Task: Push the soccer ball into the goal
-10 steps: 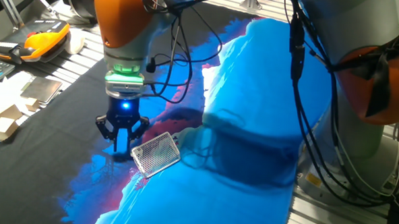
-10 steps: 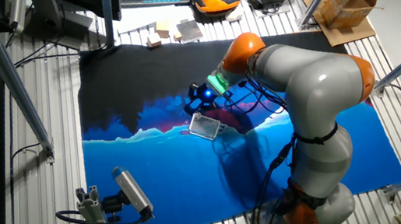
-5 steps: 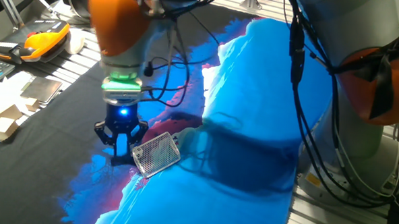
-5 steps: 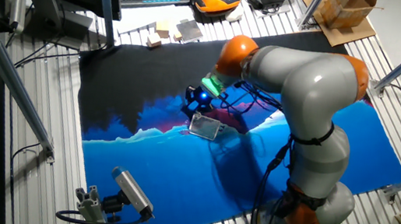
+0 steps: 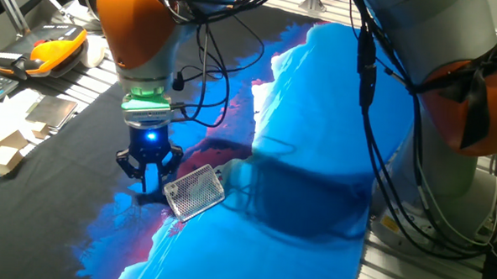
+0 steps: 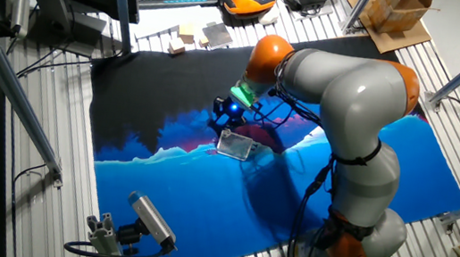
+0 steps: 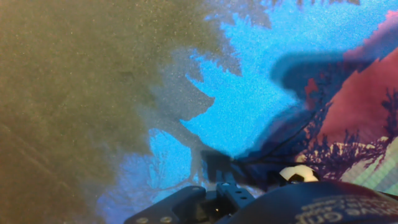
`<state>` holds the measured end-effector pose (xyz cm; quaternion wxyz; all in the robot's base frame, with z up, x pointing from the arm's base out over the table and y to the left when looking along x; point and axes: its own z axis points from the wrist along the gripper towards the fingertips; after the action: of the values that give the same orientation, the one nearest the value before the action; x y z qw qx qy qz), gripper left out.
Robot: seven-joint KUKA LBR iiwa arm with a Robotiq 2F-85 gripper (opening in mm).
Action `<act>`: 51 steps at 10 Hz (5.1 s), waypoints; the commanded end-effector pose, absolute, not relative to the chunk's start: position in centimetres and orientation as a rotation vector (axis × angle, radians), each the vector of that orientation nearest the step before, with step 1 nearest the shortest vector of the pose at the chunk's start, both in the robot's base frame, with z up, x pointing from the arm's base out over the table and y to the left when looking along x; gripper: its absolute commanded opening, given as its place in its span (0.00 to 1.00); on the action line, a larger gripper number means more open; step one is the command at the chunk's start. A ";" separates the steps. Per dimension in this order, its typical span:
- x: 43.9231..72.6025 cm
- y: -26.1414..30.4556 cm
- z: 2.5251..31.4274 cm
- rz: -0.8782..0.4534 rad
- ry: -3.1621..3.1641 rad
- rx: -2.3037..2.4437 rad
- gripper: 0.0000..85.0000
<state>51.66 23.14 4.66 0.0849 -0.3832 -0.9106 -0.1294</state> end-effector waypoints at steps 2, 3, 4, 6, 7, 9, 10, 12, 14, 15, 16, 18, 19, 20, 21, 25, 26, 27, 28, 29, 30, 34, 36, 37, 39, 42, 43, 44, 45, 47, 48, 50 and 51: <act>51.7 23.0 4.6 -0.355 -2.732 -1.127 0.40; 51.7 22.9 4.6 -0.339 -2.739 -1.123 0.40; 51.7 22.8 4.6 -0.330 -2.743 -1.116 0.40; 51.7 22.8 4.5 -0.320 -2.747 -1.104 0.40; 51.7 22.7 4.5 -0.307 -2.752 -1.092 0.40; 51.6 22.6 4.5 -0.260 -2.769 -1.056 0.40; 51.7 22.6 4.4 -0.259 -2.768 -1.043 0.40; 51.6 22.6 4.3 -0.245 -2.770 -1.021 0.40; 51.4 22.6 4.1 -0.192 -2.787 -0.977 0.40; 51.3 22.5 4.1 -0.188 -2.791 -0.969 0.40; 51.2 22.3 4.1 -0.183 -2.792 -0.959 0.40; 51.2 22.2 4.1 -0.179 -2.791 -0.944 0.40; 51.1 22.2 4.1 -0.172 -2.792 -0.925 0.40; 51.0 22.2 4.1 -0.151 -2.796 -0.902 0.40; 51.0 22.2 4.1 -0.155 -2.793 -0.897 0.40; 50.6 22.2 3.9 -0.099 -2.800 -0.832 0.40; 50.6 22.0 3.8 -0.096 -2.802 -0.823 0.40; 50.5 21.7 3.8 -0.104 -2.801 -0.814 0.40; 50.4 21.5 3.8 -0.107 -2.798 -0.805 0.40; 50.3 21.3 3.8 -0.118 -2.792 -0.797 0.40; 50.3 21.3 3.8 -0.122 -2.788 -0.787 0.40; 50.1 21.0 3.7 -0.057 -2.799 -0.711 0.40; 50.0 20.8 3.6 -0.059 -2.799 -0.707 0.40; 49.9 20.8 3.6 -0.054 -2.798 -0.697 0.40; 49.7 20.6 3.6 0.014 -2.804 -0.633 0.40; 49.4 20.3 3.5 0.018 -2.783 -0.585 0.40; 49.1 20.4 3.3 0.018 -2.783 -0.585 0.40; 48.8 20.5 3.1 0.026 -2.785 -0.580 0.40; 48.5 20.6 3.0 0.029 -2.786 -0.578 0.40; 48.3 20.6 3.4 0.021 -2.782 -0.569 0.40; 48.3 20.6 3.4 0.021 -2.782 -0.567 0.40; 48.7 20.3 3.5 0.022 -2.782 -0.560 0.40; 49.1 19.9 3.8 0.002 -2.779 -0.560 0.40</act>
<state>49.19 19.81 3.90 0.1529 -0.1961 -0.9686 -0.0018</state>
